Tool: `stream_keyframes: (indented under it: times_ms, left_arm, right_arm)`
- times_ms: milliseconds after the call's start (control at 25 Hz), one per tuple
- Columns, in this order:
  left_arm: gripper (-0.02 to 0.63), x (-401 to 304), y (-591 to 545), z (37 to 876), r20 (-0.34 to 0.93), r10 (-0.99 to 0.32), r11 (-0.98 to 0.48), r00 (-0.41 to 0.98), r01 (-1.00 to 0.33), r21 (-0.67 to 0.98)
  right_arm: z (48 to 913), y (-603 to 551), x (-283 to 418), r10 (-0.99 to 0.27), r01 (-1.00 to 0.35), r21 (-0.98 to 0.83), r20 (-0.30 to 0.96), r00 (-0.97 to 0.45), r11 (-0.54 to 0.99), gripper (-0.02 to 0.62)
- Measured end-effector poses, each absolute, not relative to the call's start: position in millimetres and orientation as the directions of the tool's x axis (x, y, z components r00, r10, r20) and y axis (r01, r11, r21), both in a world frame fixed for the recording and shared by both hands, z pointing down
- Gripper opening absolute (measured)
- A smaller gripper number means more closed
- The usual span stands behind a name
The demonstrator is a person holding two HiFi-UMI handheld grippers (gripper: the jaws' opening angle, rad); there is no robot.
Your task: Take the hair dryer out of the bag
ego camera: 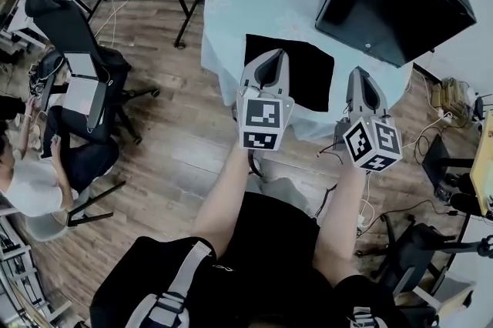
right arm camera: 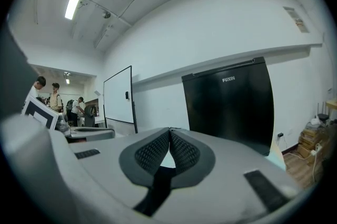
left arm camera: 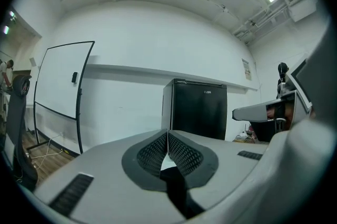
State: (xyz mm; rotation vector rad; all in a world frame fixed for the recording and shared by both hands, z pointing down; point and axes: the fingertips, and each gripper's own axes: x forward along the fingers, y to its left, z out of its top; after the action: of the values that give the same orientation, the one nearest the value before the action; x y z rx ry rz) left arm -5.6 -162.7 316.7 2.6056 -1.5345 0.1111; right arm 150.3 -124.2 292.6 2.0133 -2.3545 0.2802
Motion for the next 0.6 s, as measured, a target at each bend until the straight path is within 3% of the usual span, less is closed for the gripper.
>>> stream_keyframes:
  times_ms: [240, 440, 600]
  left_arm:
    - [0.05, 40, -172, 350, 0.212, -0.807, -0.553, 0.551, -0.831, 0.057]
    - [0.082, 45, -194, 397, 0.331, -0.781, -0.555, 0.529, -0.831, 0.019]
    - [0.183, 43, -208, 441, 0.444, -0.721, -0.597, 0.532, -0.802, -0.009]
  right_arm:
    - [321, -125, 197, -0.974, -0.986, -0.149, 0.202, -0.101, 0.071, 0.005]
    - [357, -147, 215, -0.964, -0.975, -0.217, 0.242, -0.108, 0.055, 0.005]
    - [383, -170, 203, -0.948, -0.959, -0.263, 0.267, -0.173, 0.101, 0.005]
